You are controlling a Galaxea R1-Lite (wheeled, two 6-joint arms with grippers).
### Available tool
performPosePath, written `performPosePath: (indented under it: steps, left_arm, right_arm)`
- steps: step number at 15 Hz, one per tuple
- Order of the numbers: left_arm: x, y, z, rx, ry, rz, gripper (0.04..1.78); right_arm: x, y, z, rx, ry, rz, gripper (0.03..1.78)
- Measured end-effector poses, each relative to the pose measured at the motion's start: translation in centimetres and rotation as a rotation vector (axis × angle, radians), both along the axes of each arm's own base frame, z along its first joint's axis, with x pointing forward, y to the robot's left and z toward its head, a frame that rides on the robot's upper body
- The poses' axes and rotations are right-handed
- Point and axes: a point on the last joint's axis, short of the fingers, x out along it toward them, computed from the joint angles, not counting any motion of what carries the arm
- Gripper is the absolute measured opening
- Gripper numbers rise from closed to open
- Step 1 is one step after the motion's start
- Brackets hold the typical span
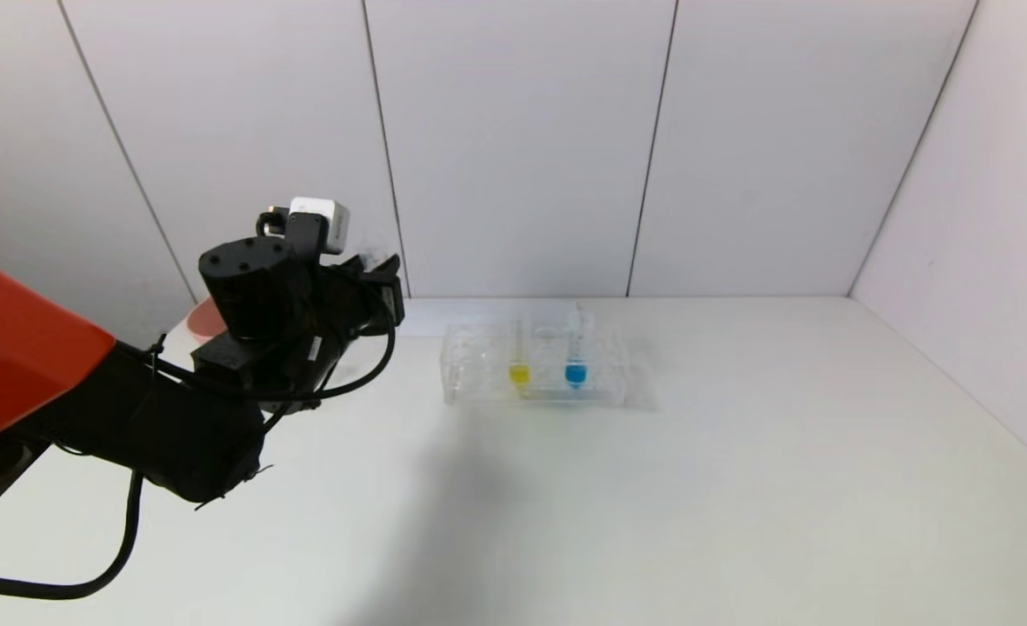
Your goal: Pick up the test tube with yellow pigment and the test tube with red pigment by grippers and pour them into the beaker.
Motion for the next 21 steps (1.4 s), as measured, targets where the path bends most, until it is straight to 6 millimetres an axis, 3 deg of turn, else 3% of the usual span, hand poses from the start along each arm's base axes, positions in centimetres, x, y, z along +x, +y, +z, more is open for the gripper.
performPosePath:
  steps: [21]
  left_arm:
    - [1.1,8.7,1.3,0.023,0.040,0.055,0.45]
  right_arm:
    - [0.0,0.0,0.0,0.000,0.000,0.000,1.70]
